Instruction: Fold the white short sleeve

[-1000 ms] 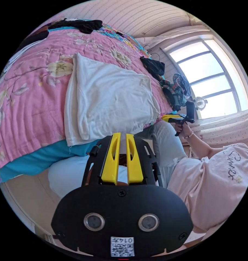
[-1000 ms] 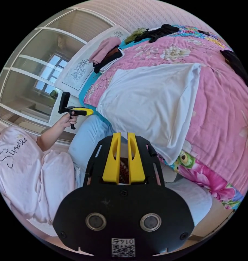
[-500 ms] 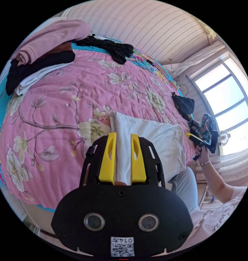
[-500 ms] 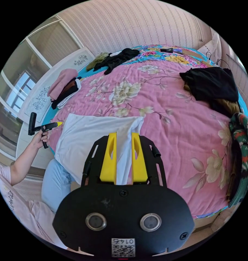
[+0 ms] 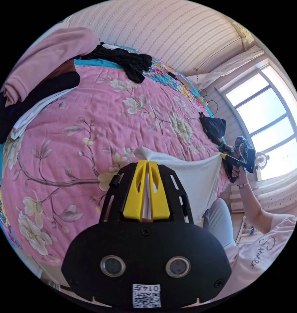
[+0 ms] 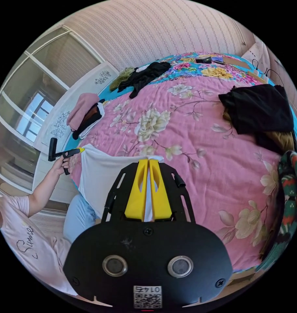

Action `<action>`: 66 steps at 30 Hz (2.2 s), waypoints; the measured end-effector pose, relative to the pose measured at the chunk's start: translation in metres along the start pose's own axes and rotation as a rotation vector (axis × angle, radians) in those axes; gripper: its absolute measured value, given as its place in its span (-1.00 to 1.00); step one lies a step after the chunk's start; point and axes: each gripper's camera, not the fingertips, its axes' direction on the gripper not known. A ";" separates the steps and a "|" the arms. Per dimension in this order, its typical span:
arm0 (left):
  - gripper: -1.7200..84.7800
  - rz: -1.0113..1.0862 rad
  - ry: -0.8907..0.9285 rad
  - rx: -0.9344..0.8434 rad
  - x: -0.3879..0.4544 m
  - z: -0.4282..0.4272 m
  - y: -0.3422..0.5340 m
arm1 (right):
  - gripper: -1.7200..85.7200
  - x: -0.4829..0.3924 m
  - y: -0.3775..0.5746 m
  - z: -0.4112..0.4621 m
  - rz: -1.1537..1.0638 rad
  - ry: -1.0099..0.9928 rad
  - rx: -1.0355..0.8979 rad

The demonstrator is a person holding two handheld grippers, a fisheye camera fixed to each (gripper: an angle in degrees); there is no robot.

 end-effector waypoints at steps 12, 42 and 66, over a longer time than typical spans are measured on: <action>-0.92 -0.095 -0.074 -0.090 -0.020 0.065 -0.012 | -0.91 0.028 -0.029 0.057 0.164 0.062 -0.109; -0.98 0.467 -0.133 -0.065 0.212 0.193 0.256 | -0.97 -0.140 0.050 0.094 -0.417 0.316 -0.214; -0.98 0.498 -0.053 -0.126 0.229 0.265 0.349 | -0.98 -0.143 -0.101 0.214 -0.308 0.245 -0.314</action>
